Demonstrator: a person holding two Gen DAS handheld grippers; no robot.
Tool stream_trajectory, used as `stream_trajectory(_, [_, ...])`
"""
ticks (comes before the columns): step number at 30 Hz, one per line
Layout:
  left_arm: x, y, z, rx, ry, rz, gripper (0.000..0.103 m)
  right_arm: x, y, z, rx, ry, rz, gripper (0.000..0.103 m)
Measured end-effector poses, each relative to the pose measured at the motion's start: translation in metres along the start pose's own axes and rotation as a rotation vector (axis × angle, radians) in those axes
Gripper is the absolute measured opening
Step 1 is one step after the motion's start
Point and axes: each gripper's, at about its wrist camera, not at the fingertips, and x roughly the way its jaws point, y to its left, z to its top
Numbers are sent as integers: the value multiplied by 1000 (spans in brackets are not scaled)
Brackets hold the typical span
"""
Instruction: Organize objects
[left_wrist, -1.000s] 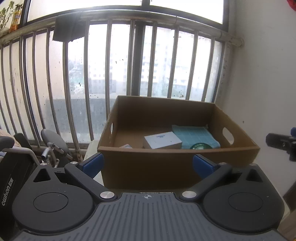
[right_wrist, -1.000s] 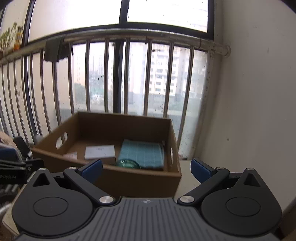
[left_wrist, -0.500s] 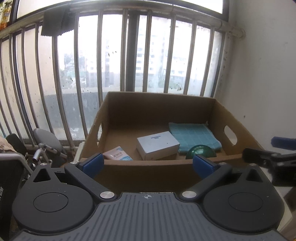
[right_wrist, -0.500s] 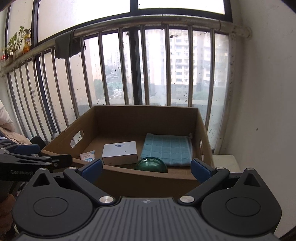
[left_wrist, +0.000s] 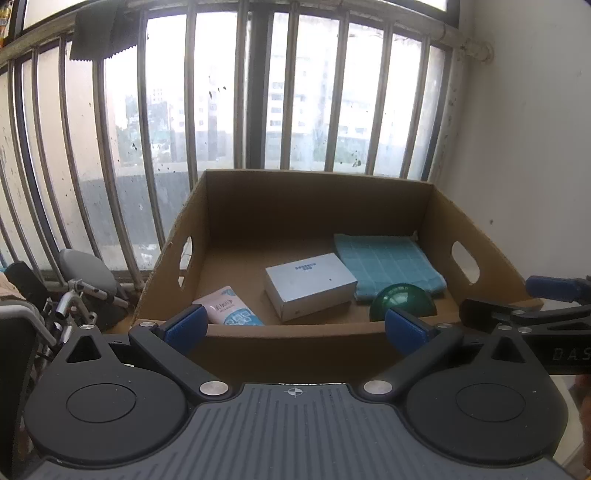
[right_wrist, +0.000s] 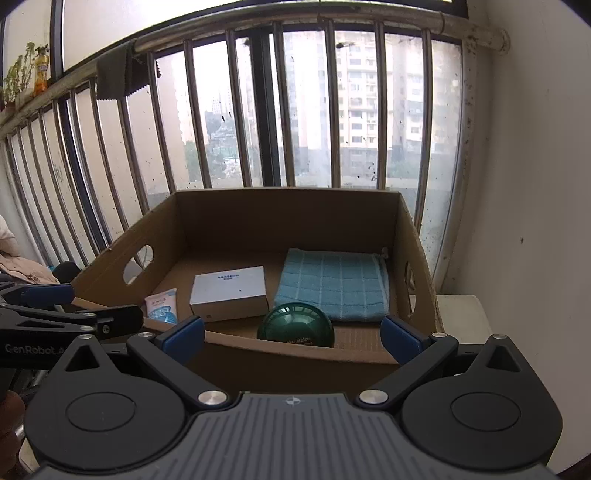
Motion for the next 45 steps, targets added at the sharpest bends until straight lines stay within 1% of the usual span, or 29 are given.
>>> stream_trajectory(9, [7,-4,0,6,17,10,103,7,-5,1,5,15,-6,103])
stream_trajectory(20, [6,-7,-1,5,24,9,103,4,-6,1,8,17,-18,103])
stream_trajectory(35, [4,-7,-1,9,26,16,103,1,-5,1,8,13,-2,103])
stream_trajectory(45, [4,-9,1,5,26,12,103,2,-6,2,13,21,-8,103])
